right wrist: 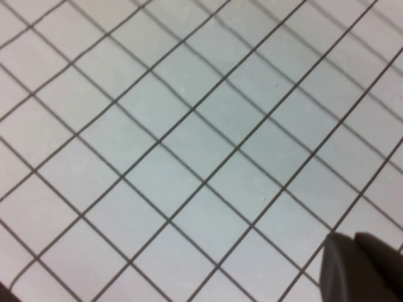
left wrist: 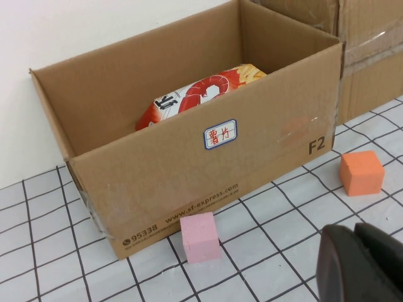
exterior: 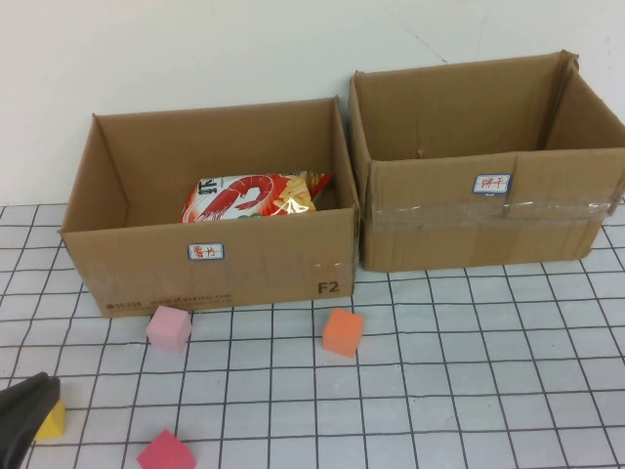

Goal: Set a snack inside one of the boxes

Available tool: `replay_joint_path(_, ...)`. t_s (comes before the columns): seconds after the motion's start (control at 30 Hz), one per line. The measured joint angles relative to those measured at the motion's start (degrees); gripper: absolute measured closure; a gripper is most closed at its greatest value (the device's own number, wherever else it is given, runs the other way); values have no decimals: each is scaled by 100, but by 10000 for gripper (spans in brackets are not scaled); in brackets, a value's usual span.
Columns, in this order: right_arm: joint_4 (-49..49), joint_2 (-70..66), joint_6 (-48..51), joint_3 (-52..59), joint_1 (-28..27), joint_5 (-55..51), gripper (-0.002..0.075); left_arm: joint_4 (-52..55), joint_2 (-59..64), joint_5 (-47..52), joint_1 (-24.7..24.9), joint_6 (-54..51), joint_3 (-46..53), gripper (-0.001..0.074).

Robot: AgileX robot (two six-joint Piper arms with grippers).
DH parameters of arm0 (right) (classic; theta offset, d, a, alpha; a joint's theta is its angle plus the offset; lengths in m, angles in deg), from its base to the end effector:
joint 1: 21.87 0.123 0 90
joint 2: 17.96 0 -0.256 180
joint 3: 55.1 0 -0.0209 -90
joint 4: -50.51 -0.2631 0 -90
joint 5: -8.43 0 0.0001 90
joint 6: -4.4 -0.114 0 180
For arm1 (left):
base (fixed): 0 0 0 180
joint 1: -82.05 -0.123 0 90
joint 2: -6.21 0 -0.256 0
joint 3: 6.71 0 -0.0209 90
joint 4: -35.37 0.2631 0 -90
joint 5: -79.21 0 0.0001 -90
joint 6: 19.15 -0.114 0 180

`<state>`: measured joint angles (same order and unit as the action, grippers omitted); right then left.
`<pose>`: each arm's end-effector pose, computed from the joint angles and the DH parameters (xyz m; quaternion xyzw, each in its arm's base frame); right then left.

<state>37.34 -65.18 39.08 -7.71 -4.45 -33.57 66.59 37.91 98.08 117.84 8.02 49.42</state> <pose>0.1555 0.0670 0.2297 -0.3597 0.8516 0.0465 0.3785 0.1355 -0.0741 0.2609 0.2100 0.7591 -0.1110 0.6061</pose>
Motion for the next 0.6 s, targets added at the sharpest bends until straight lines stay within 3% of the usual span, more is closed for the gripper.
replay_joint_path(0.27,-16,2,-14,25,0,-30,721,-14,-99,0,-102,30,68,736)
replay_joint_path(0.4,-26,11,-14,25,0,-30,722,-214,-502,172,-724,-327,114,736)
replay_joint_path(0.6,-26,11,-14,25,0,-30,723,-1441,-1339,643,-1777,-635,249,736)
